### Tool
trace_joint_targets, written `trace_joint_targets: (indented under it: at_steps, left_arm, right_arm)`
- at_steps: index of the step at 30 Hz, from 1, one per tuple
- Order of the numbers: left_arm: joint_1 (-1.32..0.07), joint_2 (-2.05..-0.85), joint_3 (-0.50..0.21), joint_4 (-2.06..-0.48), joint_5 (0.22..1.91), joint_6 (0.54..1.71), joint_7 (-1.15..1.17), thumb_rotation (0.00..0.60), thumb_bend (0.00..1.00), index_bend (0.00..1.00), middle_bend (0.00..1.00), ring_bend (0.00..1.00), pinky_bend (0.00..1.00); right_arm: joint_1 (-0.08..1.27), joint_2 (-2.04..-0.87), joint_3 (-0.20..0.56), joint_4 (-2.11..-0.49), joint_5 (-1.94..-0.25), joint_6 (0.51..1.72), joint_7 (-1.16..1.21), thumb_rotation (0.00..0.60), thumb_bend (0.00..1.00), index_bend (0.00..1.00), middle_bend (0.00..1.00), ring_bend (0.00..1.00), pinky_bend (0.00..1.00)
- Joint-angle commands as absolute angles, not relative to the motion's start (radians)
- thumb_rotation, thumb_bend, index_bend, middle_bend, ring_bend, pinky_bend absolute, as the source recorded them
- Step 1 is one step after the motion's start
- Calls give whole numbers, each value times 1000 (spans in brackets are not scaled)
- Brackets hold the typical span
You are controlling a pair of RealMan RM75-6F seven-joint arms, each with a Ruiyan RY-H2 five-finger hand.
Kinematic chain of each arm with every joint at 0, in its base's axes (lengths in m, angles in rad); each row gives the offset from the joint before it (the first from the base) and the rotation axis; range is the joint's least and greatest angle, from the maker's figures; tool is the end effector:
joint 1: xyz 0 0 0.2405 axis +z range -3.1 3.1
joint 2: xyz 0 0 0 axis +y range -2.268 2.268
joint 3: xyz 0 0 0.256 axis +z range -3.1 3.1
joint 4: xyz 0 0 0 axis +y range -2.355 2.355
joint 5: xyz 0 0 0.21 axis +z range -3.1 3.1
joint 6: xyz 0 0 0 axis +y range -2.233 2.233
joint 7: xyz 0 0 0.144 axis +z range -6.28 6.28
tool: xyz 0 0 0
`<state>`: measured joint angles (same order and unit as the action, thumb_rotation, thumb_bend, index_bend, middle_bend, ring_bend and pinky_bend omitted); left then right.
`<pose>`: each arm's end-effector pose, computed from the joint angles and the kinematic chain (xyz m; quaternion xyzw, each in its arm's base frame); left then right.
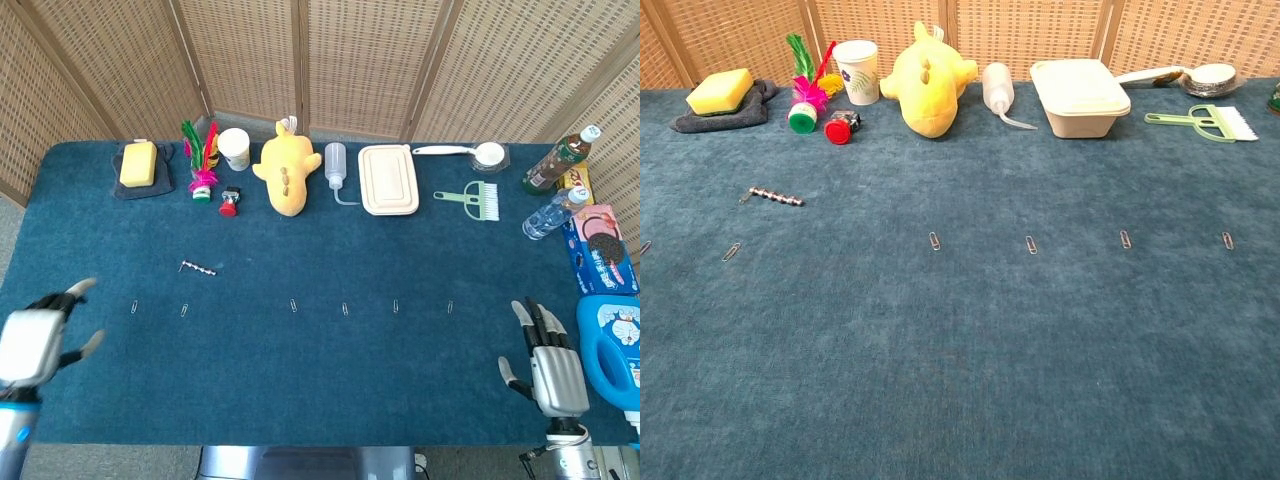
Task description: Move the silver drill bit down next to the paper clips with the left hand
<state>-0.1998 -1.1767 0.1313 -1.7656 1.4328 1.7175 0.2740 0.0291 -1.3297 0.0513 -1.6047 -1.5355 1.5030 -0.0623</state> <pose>-0.2707 0.1723 0.1419 -0.5986 -0.3410 -0.3867 0.6131 -0.2923 -0.1632 0.0950 0.5633 -0.4328 0.4248 0.5611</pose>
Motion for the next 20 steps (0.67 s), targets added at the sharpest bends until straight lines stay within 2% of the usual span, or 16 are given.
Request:
trace_joint_targets:
  at_steps: [1, 7, 20]
  left_arm:
    - [-72, -1192, 194, -1720, 1519, 1825, 226, 546, 382, 210, 393, 372, 526]
    - [-10, -1183, 190, -1709, 1509, 1831, 185, 549, 382, 237, 390, 367, 525]
    - [16, -1164, 141, -1762, 1554, 1790, 219, 552, 382, 256, 381, 345, 503]
  right_arm:
    - [36, -1330, 51, -1605, -1541, 1498, -67, 600, 392, 5, 20, 0, 115]
    - [51, -1332, 55, -1618, -1578, 1513, -58, 600, 392, 6, 20, 0, 114]
    - [32, -1335, 32, -1579, -1584, 1539, 5, 600, 391, 17, 20, 0, 114]
